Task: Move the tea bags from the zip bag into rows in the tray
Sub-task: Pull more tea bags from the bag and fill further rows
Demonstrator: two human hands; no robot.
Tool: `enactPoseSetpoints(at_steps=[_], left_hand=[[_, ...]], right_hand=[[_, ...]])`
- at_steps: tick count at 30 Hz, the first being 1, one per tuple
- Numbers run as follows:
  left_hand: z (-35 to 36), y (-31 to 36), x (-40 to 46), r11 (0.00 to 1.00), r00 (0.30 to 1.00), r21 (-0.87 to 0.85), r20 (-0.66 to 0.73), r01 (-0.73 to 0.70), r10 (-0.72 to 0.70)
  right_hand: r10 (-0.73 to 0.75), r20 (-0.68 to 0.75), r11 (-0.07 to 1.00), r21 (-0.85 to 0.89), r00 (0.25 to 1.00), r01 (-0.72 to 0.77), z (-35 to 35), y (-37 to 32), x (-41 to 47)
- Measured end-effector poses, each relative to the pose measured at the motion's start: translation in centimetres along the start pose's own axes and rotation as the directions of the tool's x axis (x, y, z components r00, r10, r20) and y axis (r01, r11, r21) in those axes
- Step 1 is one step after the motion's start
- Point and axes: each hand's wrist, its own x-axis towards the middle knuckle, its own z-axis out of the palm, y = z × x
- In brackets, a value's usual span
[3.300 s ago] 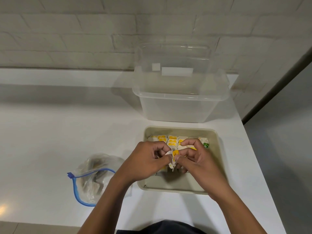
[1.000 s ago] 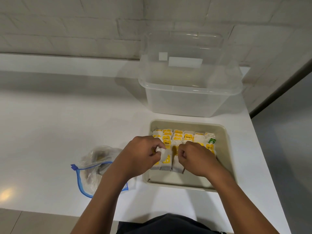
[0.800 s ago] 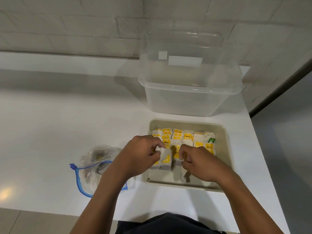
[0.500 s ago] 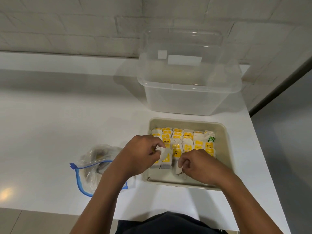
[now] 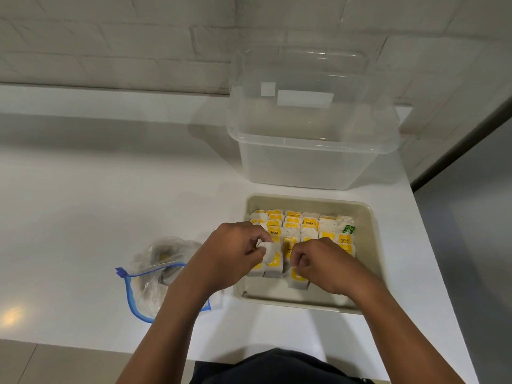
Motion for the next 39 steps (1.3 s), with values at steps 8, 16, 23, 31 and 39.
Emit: enactPoseSetpoints(at_steps=[8,16,23,31,39], left_hand=[[-0.1,0.0,0.0,1.0,1.0,0.003,-0.008,-0.003,0.003],[-0.1,0.1,0.0,1.0,1.0,0.011,-0.007,0.011,-0.011],[-0.1,0.7,0.2,0.999,1.0,0.04,-0.006,0.023,-0.023],[-0.3,1.2,0.5,0.996,0.996,-0.024,0.025,0.088,-0.088],[-0.3,2.2,0.8,0.992,0.997,-0.122,0.06,0.046,-0.039]], right_hand=[[0.026,-0.085,0.997,0.076,0.996,-0.02,0.4,0.4,1.3],[0.041,-0.117,0.997,0.067,0.992,-0.033,0.8,0.4,1.9],[-0.008,-0.16,1.0,-0.002,0.987,0.008,0.9,0.0,1.8],[-0.048,-0.369,0.95,0.271,0.928,0.157,-0.8,-1.2,-1.0],[-0.099,-0.302,0.877,0.424,0.948,0.227,-0.3,-1.6,-2.7]])
